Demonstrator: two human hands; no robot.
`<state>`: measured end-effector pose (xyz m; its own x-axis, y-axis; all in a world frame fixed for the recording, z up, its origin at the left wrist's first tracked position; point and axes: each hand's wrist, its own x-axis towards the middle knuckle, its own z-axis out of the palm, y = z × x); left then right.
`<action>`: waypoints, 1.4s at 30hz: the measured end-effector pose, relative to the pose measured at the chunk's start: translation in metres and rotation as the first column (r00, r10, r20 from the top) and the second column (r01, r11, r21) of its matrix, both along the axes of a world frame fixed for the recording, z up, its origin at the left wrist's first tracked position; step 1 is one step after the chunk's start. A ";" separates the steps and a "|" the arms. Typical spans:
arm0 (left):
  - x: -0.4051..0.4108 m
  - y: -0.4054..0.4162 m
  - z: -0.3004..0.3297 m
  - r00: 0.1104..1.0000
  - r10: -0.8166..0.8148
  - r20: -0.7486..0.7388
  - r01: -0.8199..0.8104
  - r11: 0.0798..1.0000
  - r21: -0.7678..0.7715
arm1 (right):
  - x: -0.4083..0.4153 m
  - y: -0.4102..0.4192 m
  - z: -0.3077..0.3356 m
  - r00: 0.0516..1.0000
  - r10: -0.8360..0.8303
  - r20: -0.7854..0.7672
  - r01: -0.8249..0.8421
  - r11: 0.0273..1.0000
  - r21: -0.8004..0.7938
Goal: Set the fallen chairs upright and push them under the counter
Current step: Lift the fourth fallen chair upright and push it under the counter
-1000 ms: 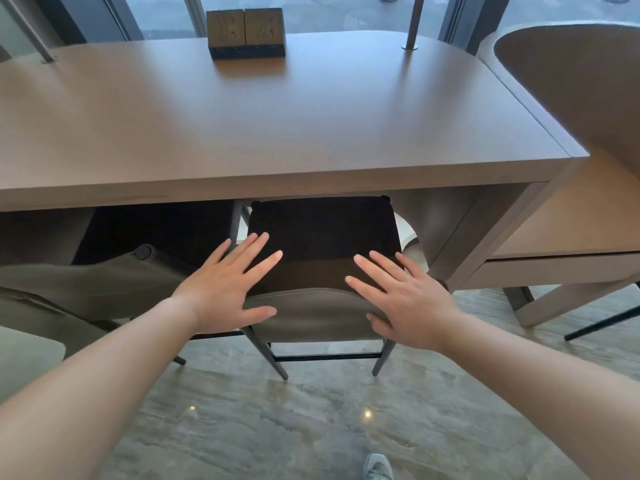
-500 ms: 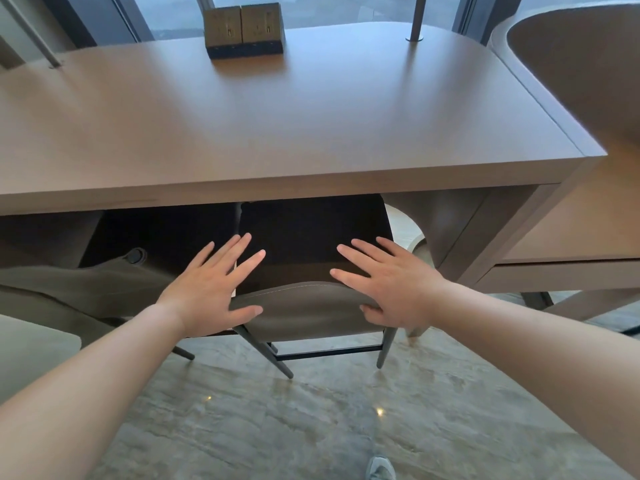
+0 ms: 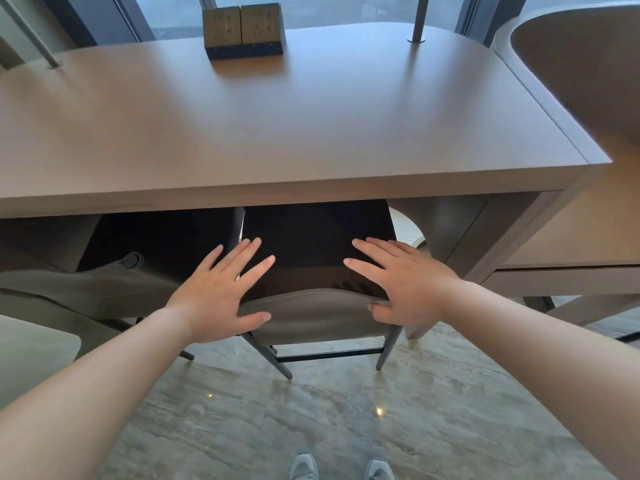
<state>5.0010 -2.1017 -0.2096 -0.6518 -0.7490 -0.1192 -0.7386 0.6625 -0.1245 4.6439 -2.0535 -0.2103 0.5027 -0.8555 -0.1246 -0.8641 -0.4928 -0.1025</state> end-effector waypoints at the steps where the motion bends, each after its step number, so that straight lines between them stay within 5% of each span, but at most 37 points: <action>1: 0.000 0.000 0.000 1.000 0.001 0.002 -0.001 1.000 -0.001 | -0.001 0.000 0.001 1.000 -0.006 0.010 0.006 1.000 0.009; 22: -0.005 -0.037 0.005 0.987 -0.163 0.007 0.163 0.987 -0.004 | 0.005 0.022 -0.003 0.995 -0.099 -0.028 0.100 0.995 0.016; 37: -0.014 -0.056 0.004 0.982 -0.185 -0.041 0.173 0.965 -0.199 | 0.005 0.013 -0.001 0.989 -0.131 -0.072 0.132 0.991 -0.002; 42: -0.009 -0.064 0.001 0.966 -0.258 -0.022 0.254 0.961 -0.111 | 0.007 0.009 0.003 0.988 -0.123 -0.091 0.121 0.992 -0.026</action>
